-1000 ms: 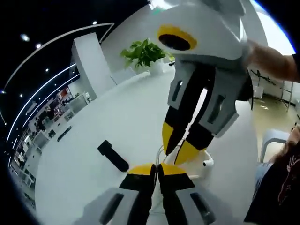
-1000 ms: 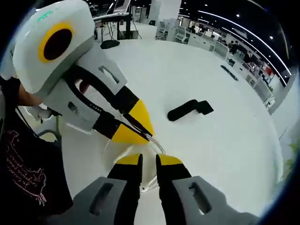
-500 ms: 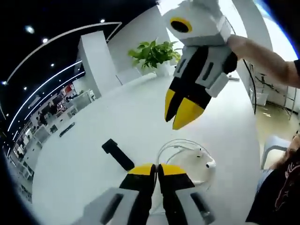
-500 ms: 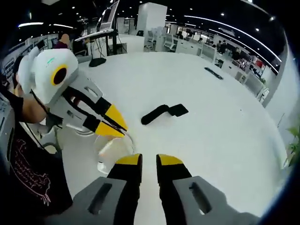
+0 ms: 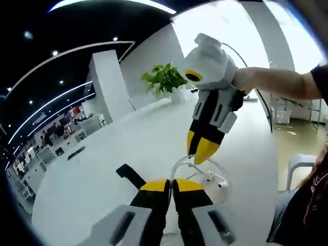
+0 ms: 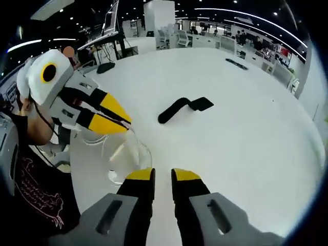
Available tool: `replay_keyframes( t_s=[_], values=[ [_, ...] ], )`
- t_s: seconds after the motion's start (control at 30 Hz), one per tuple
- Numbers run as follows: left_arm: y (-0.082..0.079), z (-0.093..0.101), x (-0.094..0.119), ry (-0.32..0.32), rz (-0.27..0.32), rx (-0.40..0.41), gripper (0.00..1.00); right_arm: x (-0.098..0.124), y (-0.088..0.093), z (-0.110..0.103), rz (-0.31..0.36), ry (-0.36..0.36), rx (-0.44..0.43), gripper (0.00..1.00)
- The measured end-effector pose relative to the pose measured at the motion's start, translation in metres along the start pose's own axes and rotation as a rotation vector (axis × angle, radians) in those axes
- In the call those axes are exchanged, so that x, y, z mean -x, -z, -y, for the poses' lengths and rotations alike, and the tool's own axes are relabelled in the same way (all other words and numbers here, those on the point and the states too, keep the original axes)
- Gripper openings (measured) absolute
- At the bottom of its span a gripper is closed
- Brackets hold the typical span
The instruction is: Peel open the Velcro strap on the desktop, arrange the wired earphones neatly onto it, and close the Velcro strap to secure them.
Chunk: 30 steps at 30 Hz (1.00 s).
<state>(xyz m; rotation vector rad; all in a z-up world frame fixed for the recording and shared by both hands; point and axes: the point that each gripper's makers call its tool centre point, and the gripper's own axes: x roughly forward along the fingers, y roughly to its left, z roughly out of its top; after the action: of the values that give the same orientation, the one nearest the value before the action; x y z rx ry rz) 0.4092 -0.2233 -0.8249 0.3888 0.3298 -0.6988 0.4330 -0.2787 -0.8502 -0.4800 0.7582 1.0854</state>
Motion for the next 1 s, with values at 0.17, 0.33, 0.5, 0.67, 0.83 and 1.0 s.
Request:
replay_keyframes(
  t_s=[0.17,0.33,0.5,0.67,0.83,1.0],
  values=[
    [0.001,0.004,0.000,0.010,-0.003,-0.007,0.08,-0.008,0.004,-0.007,-0.040,-0.004,0.047,0.15],
    [0.006,0.005,-0.002,0.014,-0.025,-0.023,0.08,-0.011,0.004,-0.010,-0.054,0.006,0.094,0.15],
    [0.008,0.005,-0.004,0.008,-0.040,-0.051,0.08,-0.012,0.003,-0.016,-0.052,-0.010,0.118,0.11],
    [0.008,0.006,-0.005,0.012,-0.048,-0.068,0.08,-0.014,0.002,-0.021,-0.106,-0.035,0.123,0.06],
    [0.007,0.008,-0.006,0.021,-0.046,-0.080,0.08,-0.014,0.004,-0.021,-0.136,-0.059,0.136,0.04],
    [0.009,0.010,-0.006,0.045,-0.055,-0.107,0.08,-0.014,0.005,-0.022,-0.133,-0.092,0.140,0.03]
  ],
)
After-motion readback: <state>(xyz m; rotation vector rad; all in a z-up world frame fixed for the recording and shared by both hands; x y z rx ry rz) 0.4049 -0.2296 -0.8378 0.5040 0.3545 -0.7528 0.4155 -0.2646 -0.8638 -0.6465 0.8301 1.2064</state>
